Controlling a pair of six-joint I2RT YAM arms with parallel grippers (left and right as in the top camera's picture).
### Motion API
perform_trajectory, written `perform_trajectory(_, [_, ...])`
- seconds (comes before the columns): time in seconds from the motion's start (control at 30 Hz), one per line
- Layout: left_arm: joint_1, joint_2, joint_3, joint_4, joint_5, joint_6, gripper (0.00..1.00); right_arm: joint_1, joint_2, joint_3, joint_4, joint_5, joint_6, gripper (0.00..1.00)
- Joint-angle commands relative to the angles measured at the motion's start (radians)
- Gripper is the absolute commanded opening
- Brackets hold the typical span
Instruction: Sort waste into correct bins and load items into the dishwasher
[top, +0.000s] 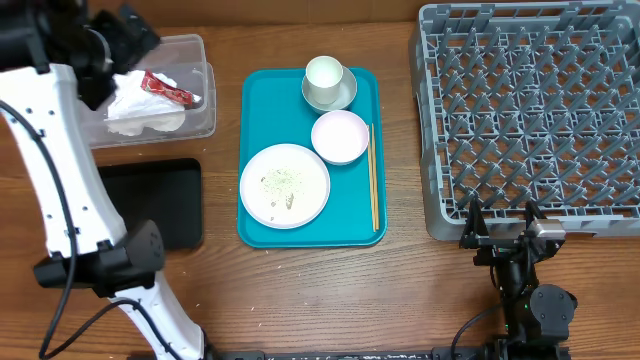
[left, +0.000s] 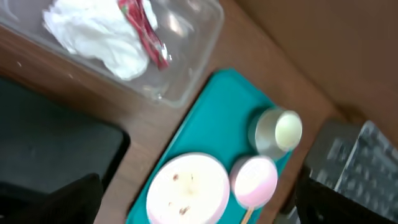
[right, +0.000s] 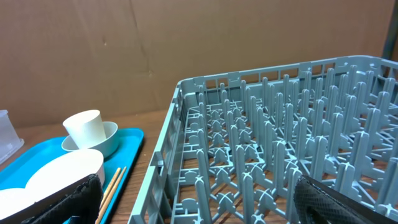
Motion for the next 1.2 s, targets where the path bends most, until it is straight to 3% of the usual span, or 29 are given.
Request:
perform_trajectory(0.0, [-0.089,-0.005,0.001,-0.04,-0.054,0.108,1.0,0.005,-0.01,-0.011,0.003,0.01,-0.001,1.0])
perform_trajectory(0.17, [-0.186,-0.047,-0.027,-0.04,-0.048,0.23,1.0,0.005,-0.01,-0.011,0.003,0.01,-0.001,1.0])
perform_trajectory(0.3, [-0.22,-0.141,-0.123,-0.04,-0.051,0.247,1.0,0.005,-0.01,-0.011,0.003,0.01,-0.001,1.0])
perform_trajectory(0.63, [-0.342,-0.444,-0.687,-0.008,-0.061,0.246,1.0,0.005,-0.01,-0.011,0.003,0.01,-0.001,1.0])
perform_trajectory(0.8, [-0.487,-0.474,-0.931,0.108,-0.109,0.162,1.0,0.005,-0.01,-0.011,0.003,0.01,-0.001,1.0])
perform_trajectory(0.93, [-0.632,-0.474,-1.051,0.242,-0.255,0.067,1.0,0.005,-0.01,-0.011,0.003,0.01,-0.001,1.0])
perform_trajectory(1.17, [-0.766,-0.455,-1.116,0.396,-0.286,0.054,1.0,0.005,-0.01,-0.011,0.003,0.01,-0.001,1.0])
